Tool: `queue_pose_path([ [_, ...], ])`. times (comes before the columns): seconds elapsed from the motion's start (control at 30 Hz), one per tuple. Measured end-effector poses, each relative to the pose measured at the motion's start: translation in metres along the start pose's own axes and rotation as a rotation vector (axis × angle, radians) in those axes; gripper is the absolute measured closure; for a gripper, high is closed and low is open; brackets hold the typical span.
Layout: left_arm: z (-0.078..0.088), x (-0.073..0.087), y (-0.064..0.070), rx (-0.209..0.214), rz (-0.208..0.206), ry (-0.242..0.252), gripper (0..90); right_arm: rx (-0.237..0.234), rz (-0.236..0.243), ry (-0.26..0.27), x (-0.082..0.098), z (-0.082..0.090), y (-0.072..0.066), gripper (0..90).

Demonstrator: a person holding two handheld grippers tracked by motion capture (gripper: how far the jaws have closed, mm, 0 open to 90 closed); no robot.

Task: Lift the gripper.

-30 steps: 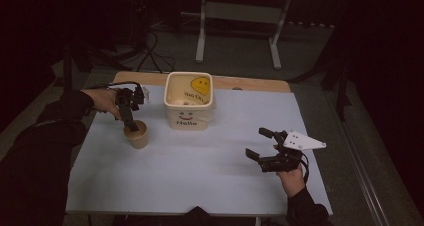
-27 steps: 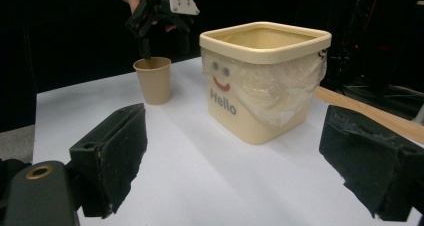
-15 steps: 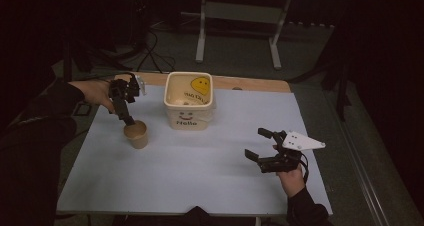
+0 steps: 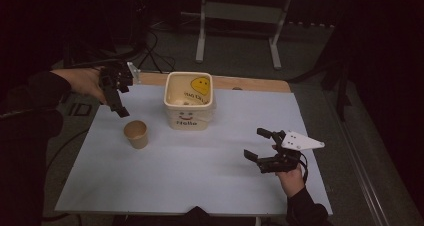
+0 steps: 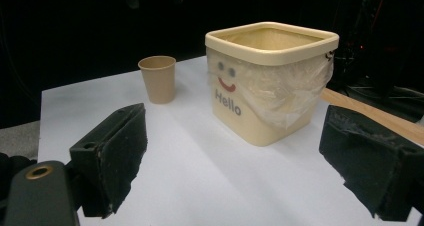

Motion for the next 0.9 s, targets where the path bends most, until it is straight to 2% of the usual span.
queue_pose_path([
  [0.33, 0.022, -0.006, 0.009, -0.008, -0.009, 0.017, 0.7, -0.001, -0.004, 0.001, 0.000, 0.000, 0.000, 11.6],
  [0.6, 0.022, -0.007, 0.011, -0.005, -0.028, 0.009, 0.7, -0.004, -0.003, 0.002, -0.001, 0.000, 0.000, 11.5],
  [0.9, 0.019, -0.006, 0.013, -0.007, -0.028, 0.004, 0.7, -0.009, -0.004, 0.001, -0.001, -0.002, -0.001, 11.5],
])
Point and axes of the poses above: each handheld gripper's, and its own axes: z roughly backward along the jaws, x roughly out of its underside, y roughly to its right, the point moved 6 cm from there along -z, roughly forward along the jaws, and after that the axes turned 1 degree about y, right-handed, at the moved point
